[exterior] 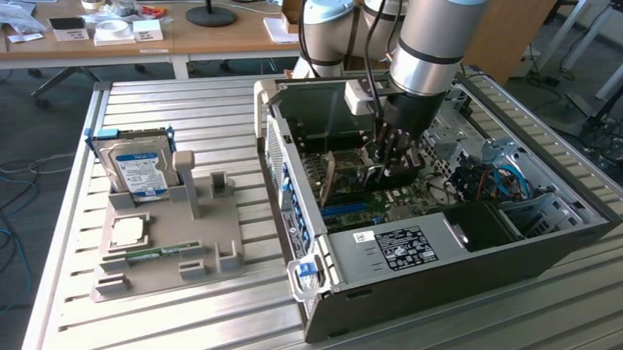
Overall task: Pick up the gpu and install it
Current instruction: 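Insert the gpu into the slot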
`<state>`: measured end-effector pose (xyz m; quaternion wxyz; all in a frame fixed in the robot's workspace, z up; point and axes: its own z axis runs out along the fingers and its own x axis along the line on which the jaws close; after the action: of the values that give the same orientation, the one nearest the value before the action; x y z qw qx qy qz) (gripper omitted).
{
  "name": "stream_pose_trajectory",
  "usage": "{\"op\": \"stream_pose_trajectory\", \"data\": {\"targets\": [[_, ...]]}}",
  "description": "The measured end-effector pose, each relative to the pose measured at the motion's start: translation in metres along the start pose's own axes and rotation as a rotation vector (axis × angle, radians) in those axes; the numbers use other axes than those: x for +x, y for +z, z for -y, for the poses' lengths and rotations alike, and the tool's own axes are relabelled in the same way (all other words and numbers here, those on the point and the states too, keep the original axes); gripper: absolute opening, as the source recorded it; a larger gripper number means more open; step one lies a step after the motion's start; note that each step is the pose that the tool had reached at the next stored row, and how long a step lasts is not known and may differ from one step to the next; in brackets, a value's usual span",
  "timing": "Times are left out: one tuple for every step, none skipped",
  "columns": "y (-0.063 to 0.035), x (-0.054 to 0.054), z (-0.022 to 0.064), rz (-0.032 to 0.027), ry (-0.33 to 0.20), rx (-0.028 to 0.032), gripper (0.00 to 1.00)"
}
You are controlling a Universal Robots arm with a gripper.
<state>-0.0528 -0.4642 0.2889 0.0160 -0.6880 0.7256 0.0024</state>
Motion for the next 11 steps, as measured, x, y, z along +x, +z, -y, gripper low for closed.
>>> {"op": "stream_pose_trajectory", "data": {"targets": [[0.0001,0.0,0.0,-0.0003,0.0,-0.0001,0.27],[0.0001,0.0,0.0,-0.0003,0.0,-0.0001,0.27],[0.0002,0.0,0.0,-0.0003,0.0,-0.0001,0.27],[0.0002,0.0,0.0,-0.0001,0.0,-0.0001,0.27],[0.0003,0.0,0.0,-0.0001,0.0,-0.0001,0.27],[0.0007,0.0,0.0,0.0002,0.0,0.0001,0.27],[0.0013,0.0,0.0,0.0004,0.0,0.0002,0.27],[0.0014,0.0,0.0,0.0001,0.0,0.0,0.27],[0.0014,0.0,0.0,-0.0002,0.0,-0.0001,0.27],[0.0014,0.0001,-0.0001,-0.0002,0.0,-0.0001,0.27],[0.0015,0.0001,-0.0001,-0.0001,0.0,0.0,0.27]]}}
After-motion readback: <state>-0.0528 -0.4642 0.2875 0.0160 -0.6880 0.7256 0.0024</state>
